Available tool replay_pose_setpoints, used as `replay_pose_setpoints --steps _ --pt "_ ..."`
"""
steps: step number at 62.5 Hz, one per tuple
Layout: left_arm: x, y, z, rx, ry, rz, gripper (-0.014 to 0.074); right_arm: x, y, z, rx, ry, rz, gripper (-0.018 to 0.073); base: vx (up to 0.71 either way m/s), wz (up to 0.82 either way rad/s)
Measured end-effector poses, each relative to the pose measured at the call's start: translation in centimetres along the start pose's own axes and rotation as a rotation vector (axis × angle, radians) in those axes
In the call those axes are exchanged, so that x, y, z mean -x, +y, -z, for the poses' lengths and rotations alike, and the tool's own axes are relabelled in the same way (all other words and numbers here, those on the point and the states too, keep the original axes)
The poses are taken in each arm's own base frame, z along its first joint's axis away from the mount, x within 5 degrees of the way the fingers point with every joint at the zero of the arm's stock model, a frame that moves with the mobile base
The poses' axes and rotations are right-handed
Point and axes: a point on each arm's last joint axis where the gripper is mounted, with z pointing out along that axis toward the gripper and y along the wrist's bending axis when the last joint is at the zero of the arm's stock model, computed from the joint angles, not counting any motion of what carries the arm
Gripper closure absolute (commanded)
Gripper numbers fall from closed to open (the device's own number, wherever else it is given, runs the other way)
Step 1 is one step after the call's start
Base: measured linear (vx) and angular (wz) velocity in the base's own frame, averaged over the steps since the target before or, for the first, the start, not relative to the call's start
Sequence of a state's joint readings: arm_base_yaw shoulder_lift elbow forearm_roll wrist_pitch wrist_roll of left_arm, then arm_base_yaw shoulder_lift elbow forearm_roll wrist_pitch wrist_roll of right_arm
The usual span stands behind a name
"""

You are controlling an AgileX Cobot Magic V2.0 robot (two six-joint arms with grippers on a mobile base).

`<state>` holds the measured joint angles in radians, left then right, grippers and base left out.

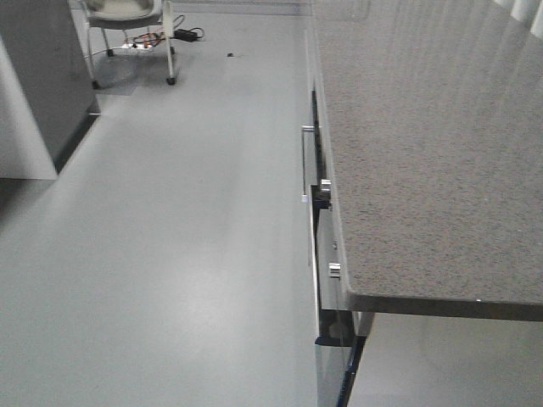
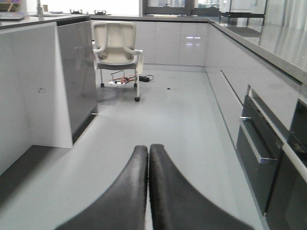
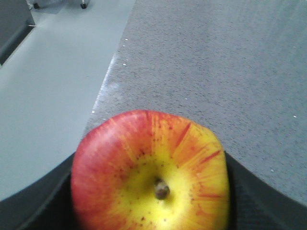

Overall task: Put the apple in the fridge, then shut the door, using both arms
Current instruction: 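Drive the base away from the counter toward the open refrigerator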

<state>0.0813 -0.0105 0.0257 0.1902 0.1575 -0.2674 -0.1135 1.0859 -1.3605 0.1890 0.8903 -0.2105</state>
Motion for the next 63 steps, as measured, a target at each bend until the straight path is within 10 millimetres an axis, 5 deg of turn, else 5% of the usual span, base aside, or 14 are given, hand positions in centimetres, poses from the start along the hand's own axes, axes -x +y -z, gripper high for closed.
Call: replay_pose_setpoints --steps 63 --pt "0.0 0.0 0.0 0.0 0.0 0.0 0.0603 0.0 0.0 0.0 0.0 0.0 0.0 0.0543 -0.05 0.51"
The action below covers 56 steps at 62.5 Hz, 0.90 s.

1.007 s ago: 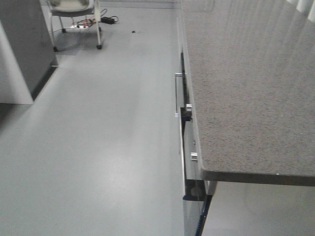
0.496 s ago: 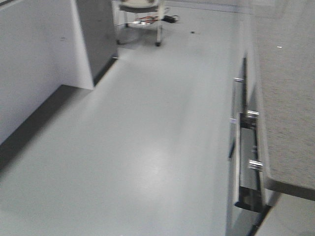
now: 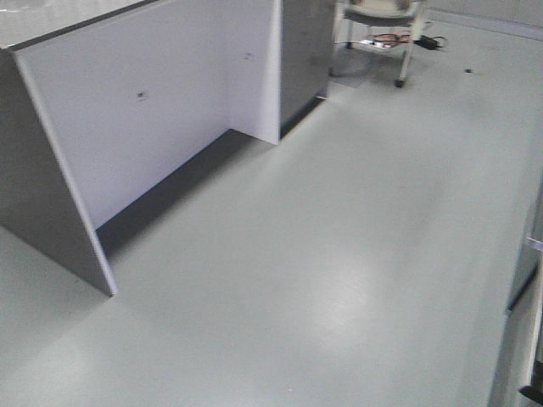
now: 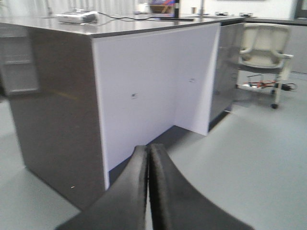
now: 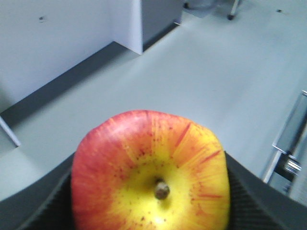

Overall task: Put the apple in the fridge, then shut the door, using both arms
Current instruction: 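Drive the base away from the counter toward the open refrigerator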

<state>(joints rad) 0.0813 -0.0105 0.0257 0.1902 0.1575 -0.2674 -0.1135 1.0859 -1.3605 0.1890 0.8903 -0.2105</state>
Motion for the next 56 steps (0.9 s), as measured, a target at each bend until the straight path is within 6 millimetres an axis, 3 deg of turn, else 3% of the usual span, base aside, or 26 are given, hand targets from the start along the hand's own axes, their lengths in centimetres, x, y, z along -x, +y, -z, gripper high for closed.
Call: replay_pose_setpoints --steps 56 --pt "0.0 0.0 0.0 0.0 0.0 0.0 0.0603 0.0 0.0 0.0 0.0 0.0 0.0 0.0543 -0.05 0.49"
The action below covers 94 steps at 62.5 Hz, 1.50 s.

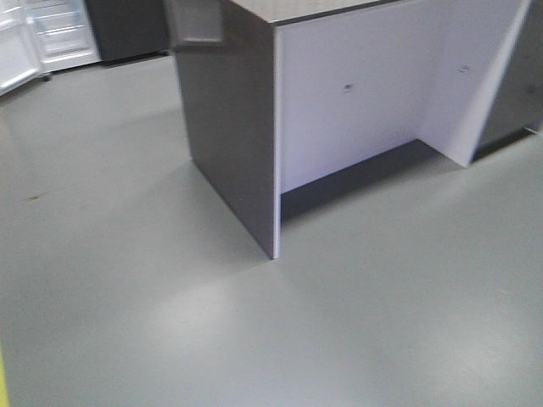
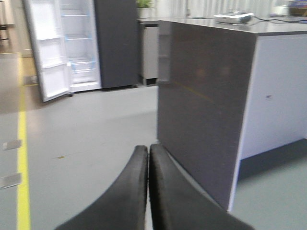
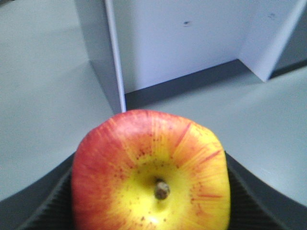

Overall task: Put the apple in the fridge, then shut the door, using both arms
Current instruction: 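Drive the base away from the counter toward the open refrigerator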

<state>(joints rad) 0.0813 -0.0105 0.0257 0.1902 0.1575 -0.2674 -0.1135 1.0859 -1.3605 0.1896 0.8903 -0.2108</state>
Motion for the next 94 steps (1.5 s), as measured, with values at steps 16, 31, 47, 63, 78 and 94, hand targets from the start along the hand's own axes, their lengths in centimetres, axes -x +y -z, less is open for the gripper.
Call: replay_pose_setpoints --steps 16,31,47,63,78,94 --pt "0.0 0.0 0.0 0.0 0.0 0.0 0.0603 0.0 0.0 0.0 0.0 0.0 0.0 0.0543 -0.04 0.51" --pt "0.0 0.0 0.0 0.0 0.0 0.0 0.0603 0.0 0.01 0.0 0.001 0.0 -0.001 0.0542 -0.01 0.34" --pt "0.0 0.0 0.0 0.0 0.0 0.0 0.0603 0.0 0.01 0.0 0.001 0.0 -0.001 0.0542 0.02 0.18" --pt "0.0 0.0 0.0 0.0 0.0 0.0 0.0603 0.0 0.0 0.0 0.0 0.0 0.0 0.0541 0.04 0.17" --pt "0.0 0.0 0.0 0.0 0.0 0.0 0.0603 0.0 0.0 0.0 0.0 0.0 0.0 0.0538 0.06 0.21" --pt "0.0 0.0 0.0 0.0 0.0 0.0 0.0603 0.0 0.0 0.0 0.0 0.0 0.0 0.0538 0.07 0.17"
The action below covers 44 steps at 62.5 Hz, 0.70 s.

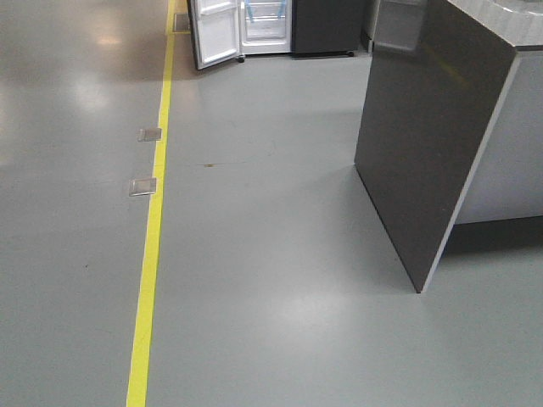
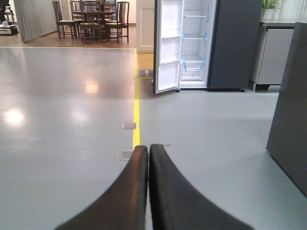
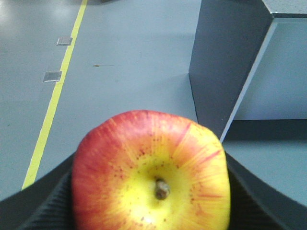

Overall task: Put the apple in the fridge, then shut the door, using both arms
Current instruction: 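Drive the base away from the counter toward the open refrigerator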

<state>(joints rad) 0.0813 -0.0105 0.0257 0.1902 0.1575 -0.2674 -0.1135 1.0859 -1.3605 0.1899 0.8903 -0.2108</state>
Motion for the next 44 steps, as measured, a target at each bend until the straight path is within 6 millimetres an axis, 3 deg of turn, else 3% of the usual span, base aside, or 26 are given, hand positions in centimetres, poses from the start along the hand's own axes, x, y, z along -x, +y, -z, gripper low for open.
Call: replay_pose_setpoints --steps 44 --pt "0.0 0.0 0.0 0.0 0.0 0.0 0.0603 0.0 0.0 0.0 0.0 0.0 0.0 0.0536 0.1 0.08"
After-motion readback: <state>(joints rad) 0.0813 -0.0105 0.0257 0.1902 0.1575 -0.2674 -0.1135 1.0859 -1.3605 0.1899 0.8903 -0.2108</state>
